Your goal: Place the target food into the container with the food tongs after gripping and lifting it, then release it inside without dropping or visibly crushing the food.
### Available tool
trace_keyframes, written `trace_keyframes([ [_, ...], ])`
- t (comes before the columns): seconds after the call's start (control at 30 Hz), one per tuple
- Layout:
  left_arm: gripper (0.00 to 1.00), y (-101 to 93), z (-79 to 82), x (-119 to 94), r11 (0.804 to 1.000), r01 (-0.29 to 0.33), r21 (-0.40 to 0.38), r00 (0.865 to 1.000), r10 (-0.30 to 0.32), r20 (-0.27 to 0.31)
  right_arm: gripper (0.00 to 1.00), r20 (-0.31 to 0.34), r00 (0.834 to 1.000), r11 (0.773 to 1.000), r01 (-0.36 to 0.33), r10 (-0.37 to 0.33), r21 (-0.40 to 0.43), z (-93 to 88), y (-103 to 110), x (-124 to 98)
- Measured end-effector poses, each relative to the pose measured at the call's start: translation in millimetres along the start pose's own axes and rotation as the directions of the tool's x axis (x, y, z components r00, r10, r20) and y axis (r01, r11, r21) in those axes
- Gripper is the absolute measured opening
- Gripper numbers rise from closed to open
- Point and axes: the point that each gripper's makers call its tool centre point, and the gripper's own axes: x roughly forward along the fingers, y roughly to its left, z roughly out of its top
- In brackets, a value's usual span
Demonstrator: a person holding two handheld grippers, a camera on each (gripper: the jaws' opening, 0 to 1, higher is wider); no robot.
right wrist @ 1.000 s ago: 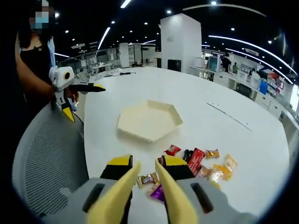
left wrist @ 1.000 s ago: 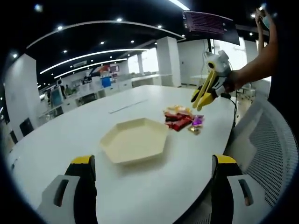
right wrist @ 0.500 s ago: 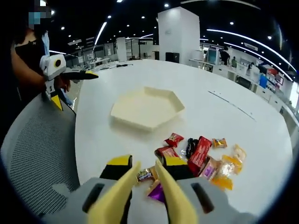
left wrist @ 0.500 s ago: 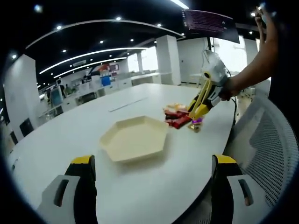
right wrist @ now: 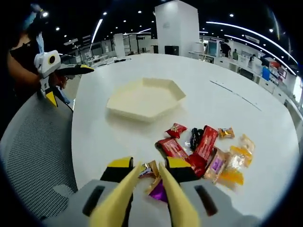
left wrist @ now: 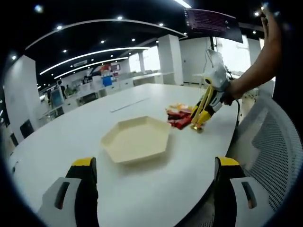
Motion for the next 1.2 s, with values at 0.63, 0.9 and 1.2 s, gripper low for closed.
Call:
trace_keyframes([
  [0.63,0.99,1.9,-3.3,0,1.000,-0.007,0.009,1.000,0.007,-0.012,0.19,-0.078,0.996,0.986,-0.039,0.052,0.161,-2.8,5,4],
  [0.9,0.99,3.1,-3.4,0,1.000,-0.014,0.010,1.000,0.014,-0.012,0.22,-0.073,0.996,0.996,-0.043,0.049,0.080,-0.8,10,1],
  [1.2,0.98,4.3,-3.4,0,1.000,-0.020,0.012,1.000,0.021,-0.012,0.23,-0.036,0.997,0.997,0.069,-0.068,0.021,15.5,8,-7],
])
